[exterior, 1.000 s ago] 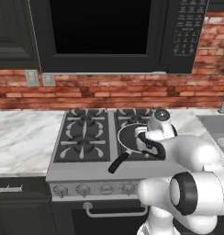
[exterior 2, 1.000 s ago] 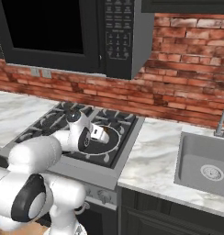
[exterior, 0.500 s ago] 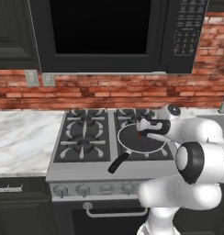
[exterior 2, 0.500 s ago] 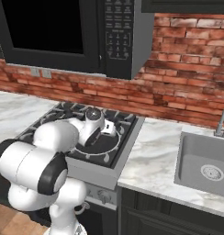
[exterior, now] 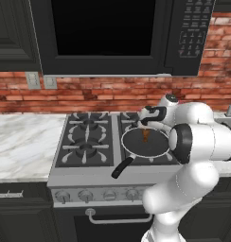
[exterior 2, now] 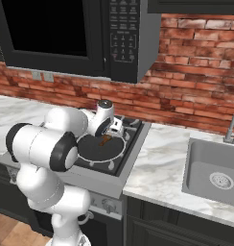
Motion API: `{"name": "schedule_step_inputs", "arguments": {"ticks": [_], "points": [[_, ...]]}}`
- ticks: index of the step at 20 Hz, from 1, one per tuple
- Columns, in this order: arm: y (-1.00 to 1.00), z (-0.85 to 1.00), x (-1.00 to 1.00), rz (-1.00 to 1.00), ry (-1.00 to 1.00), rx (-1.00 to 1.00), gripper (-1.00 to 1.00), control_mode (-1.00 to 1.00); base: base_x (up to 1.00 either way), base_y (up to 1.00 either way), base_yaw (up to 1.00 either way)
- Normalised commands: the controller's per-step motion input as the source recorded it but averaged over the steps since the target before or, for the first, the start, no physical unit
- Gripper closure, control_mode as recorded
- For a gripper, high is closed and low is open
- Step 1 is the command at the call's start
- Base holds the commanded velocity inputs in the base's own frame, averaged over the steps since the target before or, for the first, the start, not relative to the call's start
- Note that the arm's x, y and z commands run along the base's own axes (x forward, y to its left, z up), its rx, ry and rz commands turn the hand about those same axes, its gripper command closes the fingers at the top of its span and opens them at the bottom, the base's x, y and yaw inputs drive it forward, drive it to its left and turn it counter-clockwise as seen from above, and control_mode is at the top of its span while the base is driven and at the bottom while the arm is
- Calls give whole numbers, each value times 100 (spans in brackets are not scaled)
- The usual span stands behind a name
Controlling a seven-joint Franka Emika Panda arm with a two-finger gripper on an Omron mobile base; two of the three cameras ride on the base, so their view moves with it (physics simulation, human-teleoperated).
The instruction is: Take the chicken drumsticks from the pan and place one on each plate on the dining counter.
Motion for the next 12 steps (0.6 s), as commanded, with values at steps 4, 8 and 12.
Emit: {"name": "schedule_step_inputs", "arguments": {"ticks": [4,8,12], "points": [[0,-18,27,0,18,0,-100,-100,0,0,0],[0,-37,19,0,3,0,-100,-100,0,0,0],[0,-57,2,0,0,-1,-100,-100,0,0,0]]}}
